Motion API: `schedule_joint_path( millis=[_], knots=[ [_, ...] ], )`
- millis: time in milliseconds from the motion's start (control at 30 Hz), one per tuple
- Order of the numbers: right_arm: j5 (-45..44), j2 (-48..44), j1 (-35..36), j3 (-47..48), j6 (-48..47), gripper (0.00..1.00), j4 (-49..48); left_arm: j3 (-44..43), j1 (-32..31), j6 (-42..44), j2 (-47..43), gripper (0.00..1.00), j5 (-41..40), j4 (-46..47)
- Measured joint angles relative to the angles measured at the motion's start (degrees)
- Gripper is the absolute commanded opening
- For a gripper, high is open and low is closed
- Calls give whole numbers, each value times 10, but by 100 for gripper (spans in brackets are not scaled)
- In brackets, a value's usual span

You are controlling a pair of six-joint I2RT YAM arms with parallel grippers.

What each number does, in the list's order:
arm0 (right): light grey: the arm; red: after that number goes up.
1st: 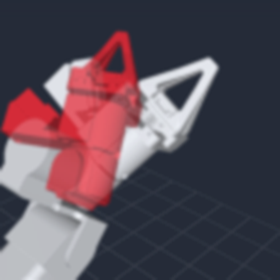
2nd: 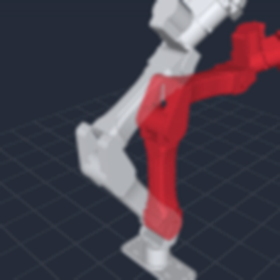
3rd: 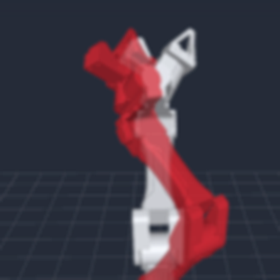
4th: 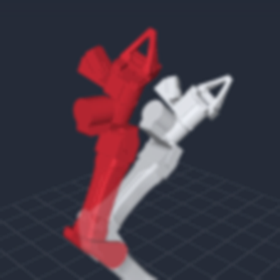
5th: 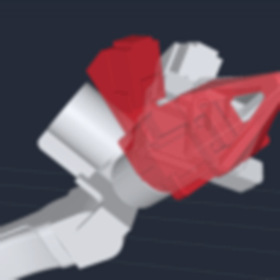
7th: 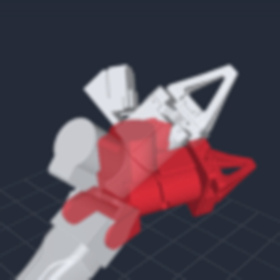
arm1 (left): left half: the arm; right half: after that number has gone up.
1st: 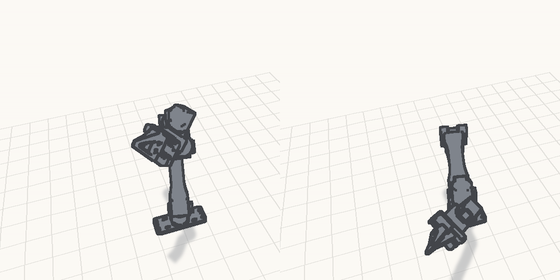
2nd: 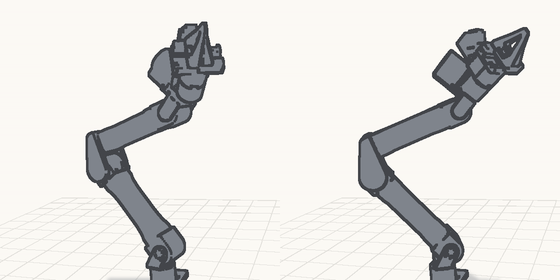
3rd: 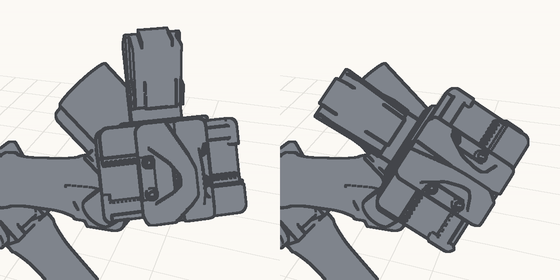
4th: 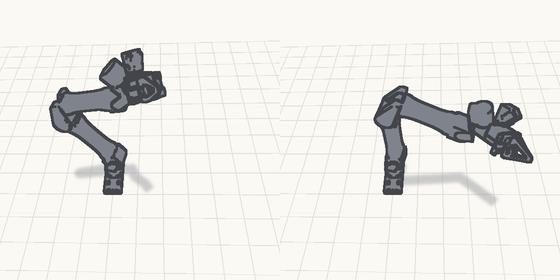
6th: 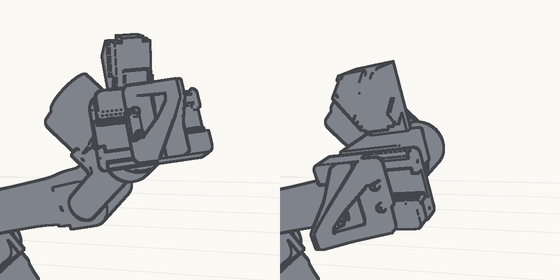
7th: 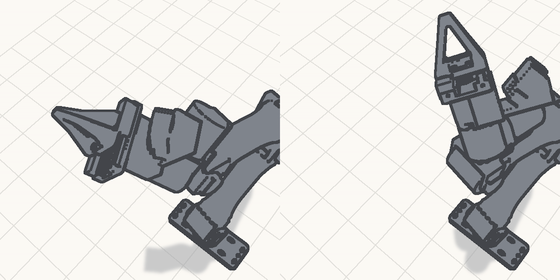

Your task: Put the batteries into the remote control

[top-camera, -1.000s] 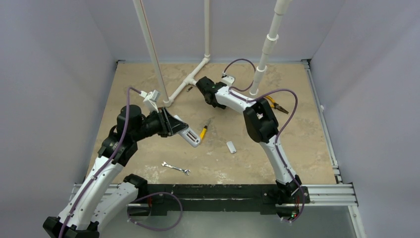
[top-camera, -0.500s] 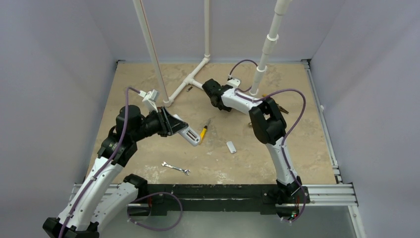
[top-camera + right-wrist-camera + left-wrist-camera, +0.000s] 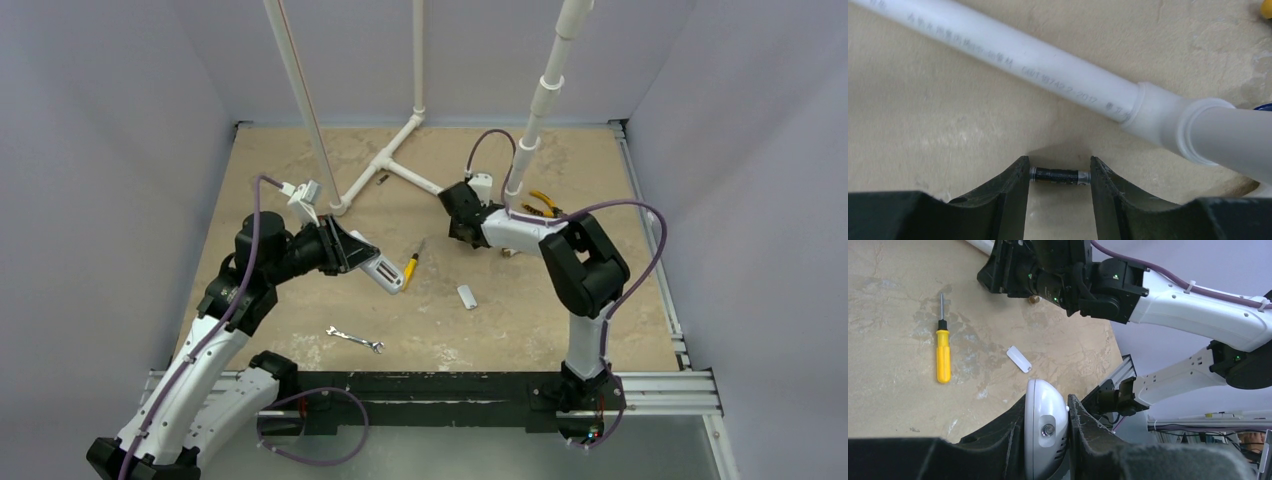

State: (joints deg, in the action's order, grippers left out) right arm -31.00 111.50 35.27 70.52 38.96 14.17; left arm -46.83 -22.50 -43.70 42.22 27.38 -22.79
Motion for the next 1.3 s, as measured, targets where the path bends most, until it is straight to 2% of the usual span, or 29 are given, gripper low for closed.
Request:
schedule_joint_path(
  millis=[367,600,1000,1067,1133,1300],
  knots=[
    [66,-92,74,-128,-140,25,-90,-1,0,5,2,0,-10,-9],
    [131,-92,75,-133,-186,27,-113,-29,0,24,4,0,-27,-31],
    [297,-100,83,-158,-284,30,-169,-32,0,28,-1,0,-36,-47],
    [310,-106,91,-164,-297,36,-168,-32,0,29,-1,0,-37,-49],
    [318,-114,98,-172,-308,48,-164,-32,0,28,-2,0,-38,-52],
    [320,-125,105,-185,-324,65,-164,-32,0,28,-1,0,-38,-52]
  ],
)
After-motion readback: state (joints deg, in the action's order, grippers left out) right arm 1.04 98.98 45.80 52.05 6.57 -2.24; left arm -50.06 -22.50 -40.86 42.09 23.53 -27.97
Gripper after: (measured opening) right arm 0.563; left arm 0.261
